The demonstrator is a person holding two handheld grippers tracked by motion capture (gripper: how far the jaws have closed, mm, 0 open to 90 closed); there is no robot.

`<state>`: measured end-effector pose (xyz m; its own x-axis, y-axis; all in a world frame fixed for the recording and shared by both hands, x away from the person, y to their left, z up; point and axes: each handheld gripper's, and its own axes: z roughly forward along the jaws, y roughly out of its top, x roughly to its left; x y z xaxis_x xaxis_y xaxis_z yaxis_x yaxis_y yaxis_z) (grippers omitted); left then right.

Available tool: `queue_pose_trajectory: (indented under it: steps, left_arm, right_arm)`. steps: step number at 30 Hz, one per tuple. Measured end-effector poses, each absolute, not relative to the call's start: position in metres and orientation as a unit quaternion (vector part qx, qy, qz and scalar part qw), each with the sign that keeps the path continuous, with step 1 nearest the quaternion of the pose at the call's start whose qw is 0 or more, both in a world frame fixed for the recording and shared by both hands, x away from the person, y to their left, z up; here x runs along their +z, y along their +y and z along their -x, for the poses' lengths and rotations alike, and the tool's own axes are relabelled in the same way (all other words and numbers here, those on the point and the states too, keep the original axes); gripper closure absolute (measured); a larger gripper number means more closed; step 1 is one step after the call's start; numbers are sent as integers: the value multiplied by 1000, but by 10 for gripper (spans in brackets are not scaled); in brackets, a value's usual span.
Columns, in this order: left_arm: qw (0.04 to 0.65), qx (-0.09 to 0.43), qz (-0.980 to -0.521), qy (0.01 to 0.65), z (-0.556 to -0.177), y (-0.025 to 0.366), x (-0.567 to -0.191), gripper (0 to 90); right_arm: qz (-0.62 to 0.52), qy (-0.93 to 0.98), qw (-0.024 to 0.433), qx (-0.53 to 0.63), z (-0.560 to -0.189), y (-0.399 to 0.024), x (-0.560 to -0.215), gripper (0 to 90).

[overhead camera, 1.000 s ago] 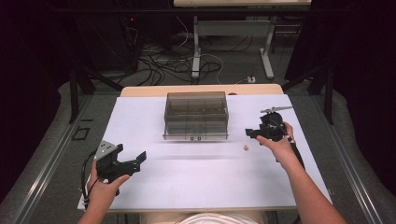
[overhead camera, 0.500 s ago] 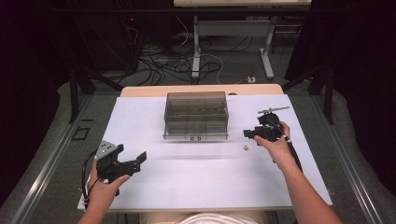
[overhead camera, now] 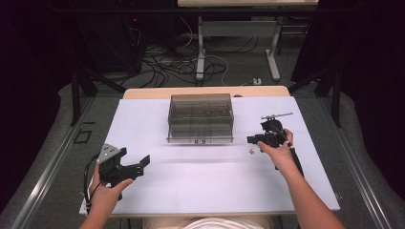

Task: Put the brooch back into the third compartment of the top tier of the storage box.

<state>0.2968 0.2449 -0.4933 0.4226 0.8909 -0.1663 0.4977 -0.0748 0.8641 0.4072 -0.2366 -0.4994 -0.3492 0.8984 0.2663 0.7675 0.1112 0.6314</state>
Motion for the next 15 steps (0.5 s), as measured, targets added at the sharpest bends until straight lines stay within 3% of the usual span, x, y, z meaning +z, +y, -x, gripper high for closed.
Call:
queue_pose_trajectory:
  steps: [15]
  left_arm:
    - [466, 210, -704, 493, -297, 245, -494, 33]
  right_arm:
    - [-568, 749, 83, 332, -408, -233, -513, 669]
